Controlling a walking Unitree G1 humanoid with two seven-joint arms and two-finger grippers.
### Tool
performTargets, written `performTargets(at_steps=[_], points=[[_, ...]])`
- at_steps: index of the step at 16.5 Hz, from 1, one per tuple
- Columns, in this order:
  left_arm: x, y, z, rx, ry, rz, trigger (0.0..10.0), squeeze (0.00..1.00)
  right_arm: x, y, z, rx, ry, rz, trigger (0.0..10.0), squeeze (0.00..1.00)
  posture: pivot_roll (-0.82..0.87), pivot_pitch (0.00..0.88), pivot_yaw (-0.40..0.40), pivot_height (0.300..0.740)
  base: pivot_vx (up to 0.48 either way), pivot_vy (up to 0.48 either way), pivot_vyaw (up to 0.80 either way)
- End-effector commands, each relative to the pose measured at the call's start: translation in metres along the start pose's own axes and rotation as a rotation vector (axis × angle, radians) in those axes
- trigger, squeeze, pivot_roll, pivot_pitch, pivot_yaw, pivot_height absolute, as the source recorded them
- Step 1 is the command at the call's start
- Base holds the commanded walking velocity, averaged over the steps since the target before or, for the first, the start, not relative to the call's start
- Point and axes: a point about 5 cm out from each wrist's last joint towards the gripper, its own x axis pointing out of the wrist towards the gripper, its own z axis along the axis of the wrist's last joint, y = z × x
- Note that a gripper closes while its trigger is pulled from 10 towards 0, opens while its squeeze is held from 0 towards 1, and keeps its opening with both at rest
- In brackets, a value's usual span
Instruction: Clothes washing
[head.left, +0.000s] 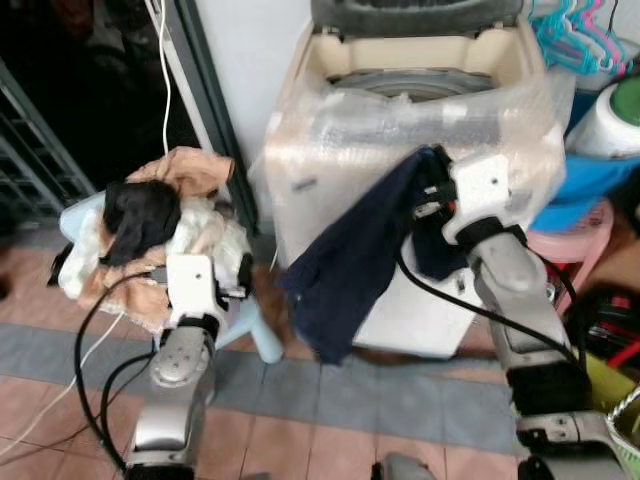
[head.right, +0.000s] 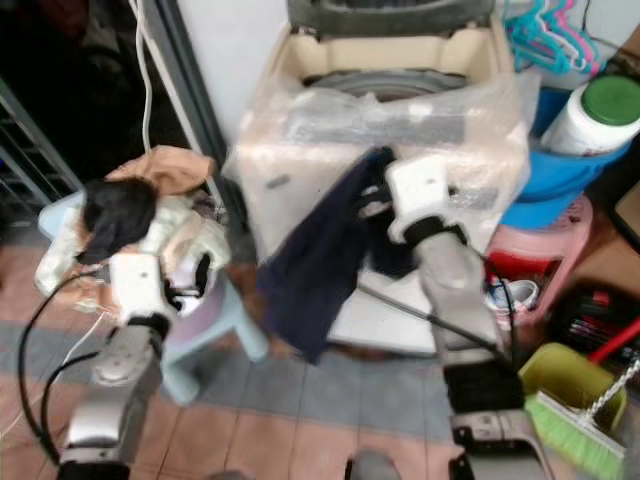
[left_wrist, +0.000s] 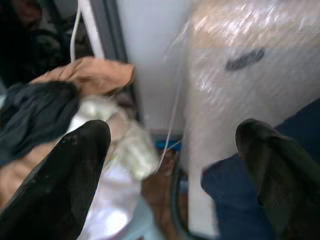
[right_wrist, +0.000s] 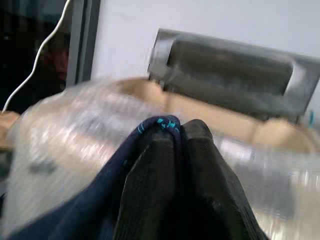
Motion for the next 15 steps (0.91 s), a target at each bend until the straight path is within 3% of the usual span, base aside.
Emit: performTargets(at_steps=[1, 3, 6, 7, 8, 9, 10, 12, 14, 15], points=[[0.000, 0.013, 0.003, 0.012, -0.010, 0.037, 10.0, 0.00, 0.015, 0.009, 0.026, -0.021, -0.123, 0.057, 10.0, 0.00, -0.05, 0.000, 0.085, 0.740, 0.465, 0.000, 0.00], [0.001, 0.013, 0.003, 0.008, -0.009, 0.036, 10.0, 0.00, 0.024, 0.009, 0.035, -0.053, -0.159, 0.098, 10.0, 0.00, -0.05, 0.000, 0.085, 0.740, 0.463, 0.000, 0.00], [0.003, 0.012, 0.003, 0.007, -0.012, 0.037, 10.0, 0.00, 0.054, 0.001, 0.066, -0.102, -0.249, 0.149, 10.0, 0.00, -0.04, 0.000, 0.078, 0.740, 0.461, 0.000, 0.00], [0.003, 0.011, 0.003, 0.010, -0.010, 0.040, 10.0, 0.00, 0.065, -0.009, 0.079, -0.105, -0.271, 0.117, 10.0, 0.00, -0.04, 0.000, 0.078, 0.740, 0.458, 0.000, 0.00], [0.004, 0.011, 0.001, 0.015, -0.001, 0.047, 10.0, 0.00, 0.082, -0.031, 0.108, -0.095, -0.326, 0.032, 10.0, 0.00, -0.05, 0.000, 0.079, 0.740, 0.000, 0.000, 0.00], [0.005, 0.010, 0.001, 0.016, 0.002, 0.048, 10.0, 0.00, 0.087, -0.041, 0.122, -0.116, -0.351, -0.014, 10.0, 0.00, -0.05, 0.000, 0.079, 0.740, 0.000, 0.000, 0.00], [0.007, 0.007, 0.002, 0.011, -0.001, 0.040, 10.0, 0.00, 0.094, -0.071, 0.161, -0.175, -0.434, -0.174, 10.0, 0.00, -0.05, 0.000, 0.079, 0.740, 0.000, 0.000, 0.00], [0.008, 0.005, 0.002, 0.008, -0.003, 0.037, 10.0, 0.00, 0.089, -0.102, 0.207, -0.215, -0.568, -0.334, 10.0, 0.00, -0.05, 0.000, 0.073, 0.740, 0.000, 0.000, 0.00], [0.007, 0.005, 0.001, 0.005, -0.003, 0.046, 10.0, 0.00, 0.088, -0.105, 0.210, -0.256, -0.593, -0.329, 10.0, 0.00, -0.05, 0.000, 0.069, 0.740, 0.000, 0.000, 0.00], [0.007, 0.005, 0.000, 0.003, 0.000, 0.051, 10.0, 0.00, 0.092, -0.097, 0.189, -0.227, -0.532, -0.279, 10.0, 0.00, -0.06, 0.000, 0.067, 0.740, 0.000, 0.000, 0.00]])
